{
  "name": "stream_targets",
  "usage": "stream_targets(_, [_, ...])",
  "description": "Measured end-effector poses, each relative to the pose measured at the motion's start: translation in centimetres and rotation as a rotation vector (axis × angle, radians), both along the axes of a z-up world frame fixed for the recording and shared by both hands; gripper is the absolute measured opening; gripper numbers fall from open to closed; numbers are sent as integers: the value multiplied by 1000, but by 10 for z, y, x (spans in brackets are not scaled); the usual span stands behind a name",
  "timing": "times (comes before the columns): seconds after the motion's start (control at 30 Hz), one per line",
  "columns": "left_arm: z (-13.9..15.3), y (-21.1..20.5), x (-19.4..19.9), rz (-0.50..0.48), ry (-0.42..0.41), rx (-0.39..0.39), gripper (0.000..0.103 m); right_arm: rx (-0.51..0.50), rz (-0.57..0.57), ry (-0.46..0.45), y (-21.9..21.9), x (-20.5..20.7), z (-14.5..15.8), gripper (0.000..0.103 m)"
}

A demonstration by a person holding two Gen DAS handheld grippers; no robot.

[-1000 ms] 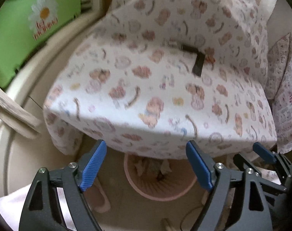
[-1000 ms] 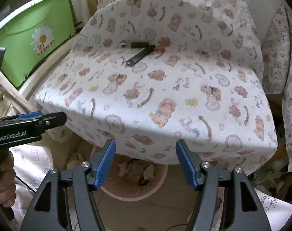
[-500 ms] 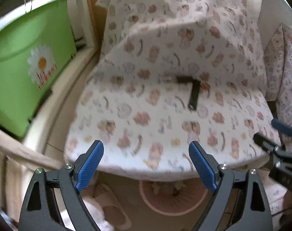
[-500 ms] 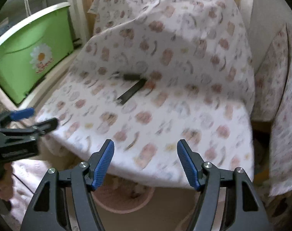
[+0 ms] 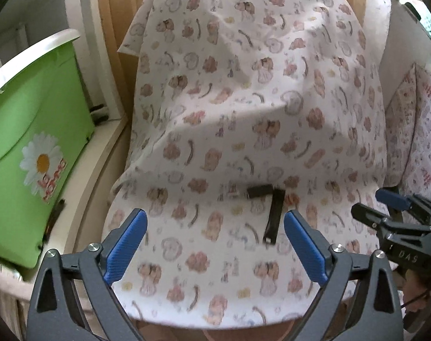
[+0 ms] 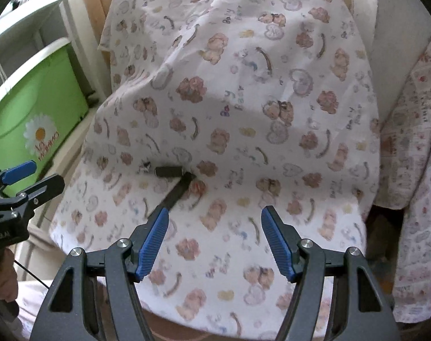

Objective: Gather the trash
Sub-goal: 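Raise both open tools back up to the chair seat, then close the right tool on the small orange item beside the scissors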

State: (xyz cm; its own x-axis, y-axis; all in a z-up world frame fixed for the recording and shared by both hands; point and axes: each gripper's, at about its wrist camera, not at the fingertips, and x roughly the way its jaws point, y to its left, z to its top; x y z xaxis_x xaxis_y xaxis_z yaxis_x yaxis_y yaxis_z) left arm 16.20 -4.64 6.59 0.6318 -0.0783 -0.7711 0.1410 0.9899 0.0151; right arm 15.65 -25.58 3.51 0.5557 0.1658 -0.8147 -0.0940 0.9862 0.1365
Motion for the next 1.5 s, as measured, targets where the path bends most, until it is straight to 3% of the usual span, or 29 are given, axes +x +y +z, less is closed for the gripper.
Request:
stream_targets(0.13, [-14,6,14,16,-7,-5,96,49,-8,3,-3,12,-13,70])
stream_targets(0.3, [-36,29,42,96,90,-82,96,125,-12,69,-12,28,-35,70])
stream_targets(0.47, [-45,28,62,113,24,65,96,225,-29,138,-22,52,-56,66])
stream_targets(0.63, [-47,19,65,100,-30,147,96,310,-32,190,-26,69,-72,66])
stream_targets(0.83, [-43,16,63,77,-74,133,96,345,-22,237,-15,89,-88,59])
stream_targets(1.07, [-41,17,67,84,-73,76,96,328,-19,270,5,103,-104,37])
stream_targets(1.13, [-41,18,68,90,-67,59,96,290,-65,262,7,105,-107,36])
stream_targets(1.23, [-43,20,71,96,-55,43,96,317,-69,276,11,107,-113,28])
stream_targets(1.5, [-52,23,78,123,-1,-15,96,319,-78,273,13,108,-119,23])
